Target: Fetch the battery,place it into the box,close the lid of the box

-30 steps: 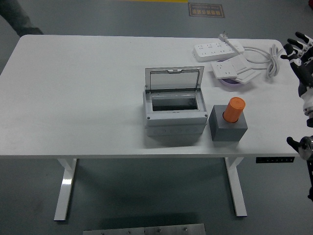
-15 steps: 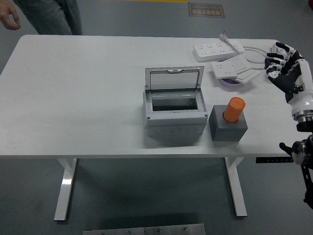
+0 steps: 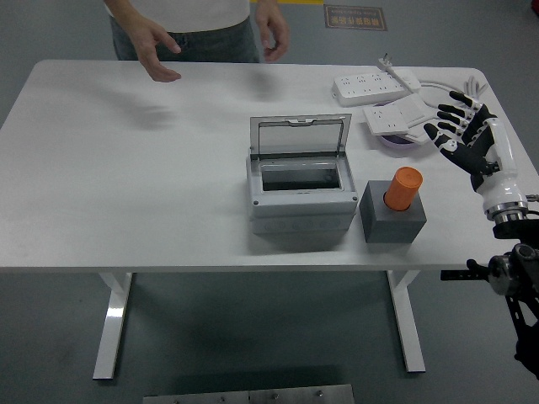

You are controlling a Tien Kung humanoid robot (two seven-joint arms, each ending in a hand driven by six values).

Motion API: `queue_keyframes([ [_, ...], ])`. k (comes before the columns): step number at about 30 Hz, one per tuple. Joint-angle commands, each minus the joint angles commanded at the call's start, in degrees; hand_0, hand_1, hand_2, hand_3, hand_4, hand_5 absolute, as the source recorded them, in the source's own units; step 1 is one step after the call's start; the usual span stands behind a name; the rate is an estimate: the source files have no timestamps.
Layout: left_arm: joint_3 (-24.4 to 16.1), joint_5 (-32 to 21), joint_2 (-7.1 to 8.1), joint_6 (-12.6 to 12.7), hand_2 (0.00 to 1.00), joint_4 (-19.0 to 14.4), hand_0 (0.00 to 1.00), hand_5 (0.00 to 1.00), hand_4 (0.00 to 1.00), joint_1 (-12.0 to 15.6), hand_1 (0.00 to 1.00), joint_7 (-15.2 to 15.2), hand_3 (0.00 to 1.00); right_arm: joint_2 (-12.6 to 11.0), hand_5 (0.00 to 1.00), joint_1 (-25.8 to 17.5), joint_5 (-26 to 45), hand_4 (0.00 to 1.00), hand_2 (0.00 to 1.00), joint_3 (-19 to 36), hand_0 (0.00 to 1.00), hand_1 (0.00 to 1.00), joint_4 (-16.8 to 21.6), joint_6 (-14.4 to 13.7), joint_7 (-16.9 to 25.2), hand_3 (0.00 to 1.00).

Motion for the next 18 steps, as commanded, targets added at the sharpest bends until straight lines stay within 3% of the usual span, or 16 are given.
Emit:
queue_keyframes([
  [1,0.0,0.0,0.0,0.0,0.573,0.0,0.632,0.002,0.5,0.0,0.698,0.0,0.541,0.0,0.405,-0.09,0.18,0.993,0.715,-0.25,0.784,0.75,-0.18,-0.13,0.35,0.786],
  [6,0.0,0.02,0.01,0.0,0.573,0.0,0.632,0.002,0.5,-0.06,0.698,-0.05,0.541,0.12,0.405,-0.33,0.44,0.993,0.715,-1.28,0.784,0.75,-1.23,-0.77,1.46,0.786],
  [7,0.01,0.02,0.01,0.0,0.573,0.0,0.632,0.002,0.5,-0.07,0.698,-0.07,0.541,0.14,0.398,-0.34,0.43,0.986,0.676,-1.49,0.749,0.708,-1.52,-0.9,1.61,0.694],
  [18,-0.09,0.32,-0.1,-0.09,0.573,0.02,0.632,0.002,0.5,-0.18,0.698,-0.13,0.541,0.31,0.386,-0.22,1.47,0.982,0.618,-3.35,0.688,0.654,-4.5,-2.47,3.91,0.644],
])
